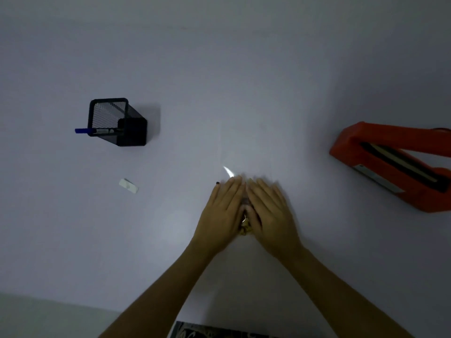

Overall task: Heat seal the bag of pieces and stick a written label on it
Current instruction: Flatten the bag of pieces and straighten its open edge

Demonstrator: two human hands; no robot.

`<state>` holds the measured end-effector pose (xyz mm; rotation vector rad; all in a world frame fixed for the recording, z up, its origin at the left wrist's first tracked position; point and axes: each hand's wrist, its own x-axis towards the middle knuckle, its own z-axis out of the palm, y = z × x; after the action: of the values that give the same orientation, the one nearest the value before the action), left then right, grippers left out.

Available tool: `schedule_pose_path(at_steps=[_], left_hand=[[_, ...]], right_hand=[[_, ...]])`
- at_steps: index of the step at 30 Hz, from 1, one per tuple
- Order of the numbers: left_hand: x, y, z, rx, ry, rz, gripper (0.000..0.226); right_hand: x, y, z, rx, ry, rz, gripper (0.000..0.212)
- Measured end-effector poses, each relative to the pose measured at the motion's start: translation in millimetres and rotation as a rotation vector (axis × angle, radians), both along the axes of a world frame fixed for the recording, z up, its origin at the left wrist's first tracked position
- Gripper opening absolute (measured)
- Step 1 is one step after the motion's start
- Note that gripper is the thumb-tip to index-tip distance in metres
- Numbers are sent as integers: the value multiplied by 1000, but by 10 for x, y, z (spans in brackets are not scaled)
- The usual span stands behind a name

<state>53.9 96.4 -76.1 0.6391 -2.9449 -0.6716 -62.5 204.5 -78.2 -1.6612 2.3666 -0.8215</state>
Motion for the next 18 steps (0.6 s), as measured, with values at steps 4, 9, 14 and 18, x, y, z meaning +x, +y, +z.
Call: schedule_pose_path(at_steps=[4, 9, 14, 18], left_hand=[[40, -90, -83, -26, -148, -14, 55], [47, -138, -97, -71, -212, -81, 56], [29, -28, 4, -129, -105, -56, 52], [114, -3, -4, -55, -90, -72, 50]], right_hand=[[-175, 117, -88, 213, 30, 154, 50], [-173, 160, -103, 333, -28, 150, 57], [-61, 143, -63, 364, -43, 80, 62], [-97, 180, -23, 406, -18, 122, 65]])
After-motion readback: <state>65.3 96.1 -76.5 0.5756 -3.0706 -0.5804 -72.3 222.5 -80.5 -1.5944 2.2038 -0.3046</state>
